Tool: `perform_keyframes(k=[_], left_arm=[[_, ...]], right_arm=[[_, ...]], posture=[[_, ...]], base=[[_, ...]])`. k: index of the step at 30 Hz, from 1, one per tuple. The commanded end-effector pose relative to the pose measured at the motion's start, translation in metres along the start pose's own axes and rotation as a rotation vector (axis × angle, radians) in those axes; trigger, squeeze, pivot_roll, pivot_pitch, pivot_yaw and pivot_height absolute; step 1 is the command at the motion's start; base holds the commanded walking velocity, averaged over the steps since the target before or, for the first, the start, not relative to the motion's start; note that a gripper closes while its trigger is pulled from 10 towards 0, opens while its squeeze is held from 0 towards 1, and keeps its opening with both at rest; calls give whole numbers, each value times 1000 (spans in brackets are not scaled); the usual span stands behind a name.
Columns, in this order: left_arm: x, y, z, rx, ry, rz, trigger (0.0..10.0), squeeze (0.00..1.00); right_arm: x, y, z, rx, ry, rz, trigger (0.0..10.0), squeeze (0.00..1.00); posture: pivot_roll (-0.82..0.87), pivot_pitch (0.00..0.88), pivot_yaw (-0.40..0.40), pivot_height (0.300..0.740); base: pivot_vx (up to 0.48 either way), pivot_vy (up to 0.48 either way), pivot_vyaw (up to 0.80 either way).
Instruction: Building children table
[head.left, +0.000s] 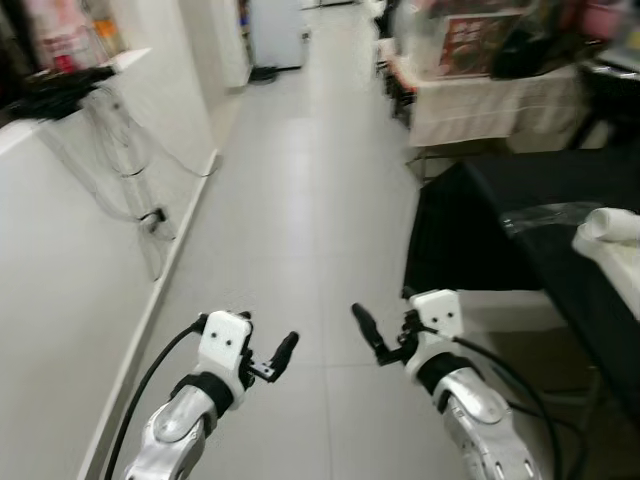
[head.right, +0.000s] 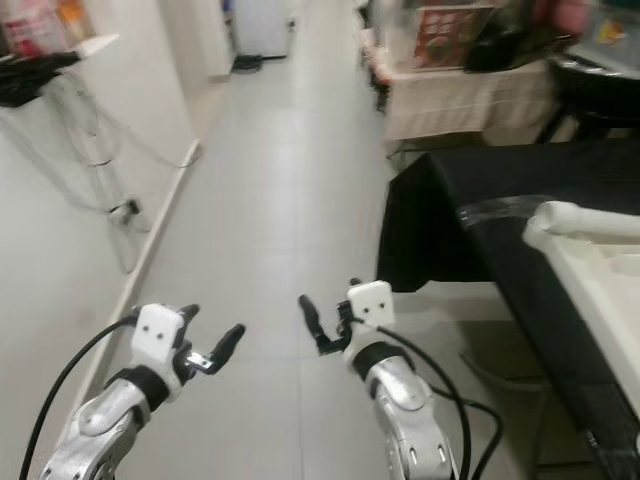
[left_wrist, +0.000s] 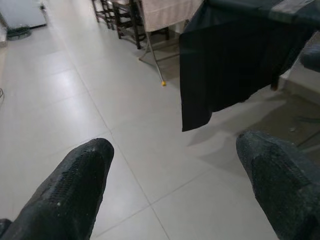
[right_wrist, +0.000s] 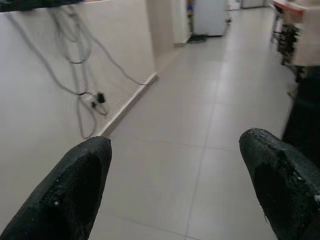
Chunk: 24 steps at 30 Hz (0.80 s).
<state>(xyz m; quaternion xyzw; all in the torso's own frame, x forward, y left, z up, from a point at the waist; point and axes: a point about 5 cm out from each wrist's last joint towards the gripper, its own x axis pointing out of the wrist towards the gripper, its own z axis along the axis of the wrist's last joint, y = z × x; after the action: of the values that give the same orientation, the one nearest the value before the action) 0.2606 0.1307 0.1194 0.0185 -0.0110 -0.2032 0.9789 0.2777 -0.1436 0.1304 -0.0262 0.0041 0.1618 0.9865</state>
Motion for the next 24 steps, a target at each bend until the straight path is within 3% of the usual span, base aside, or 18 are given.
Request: perform_keyframes(k=[1, 24], left_arm=[[-1, 2, -2, 4, 16, -4, 10000, 0], [-1, 2, 0, -2, 10, 3, 10000, 0]], right_arm=[[0, 0, -2, 18, 0, -3, 10000, 0], [0, -1, -1, 22, -1, 3, 10000, 0]], posture=[[-77, 102, 72, 740], [-80, 112, 60, 740]], base=[[334, 0, 0], [327, 0, 0]])
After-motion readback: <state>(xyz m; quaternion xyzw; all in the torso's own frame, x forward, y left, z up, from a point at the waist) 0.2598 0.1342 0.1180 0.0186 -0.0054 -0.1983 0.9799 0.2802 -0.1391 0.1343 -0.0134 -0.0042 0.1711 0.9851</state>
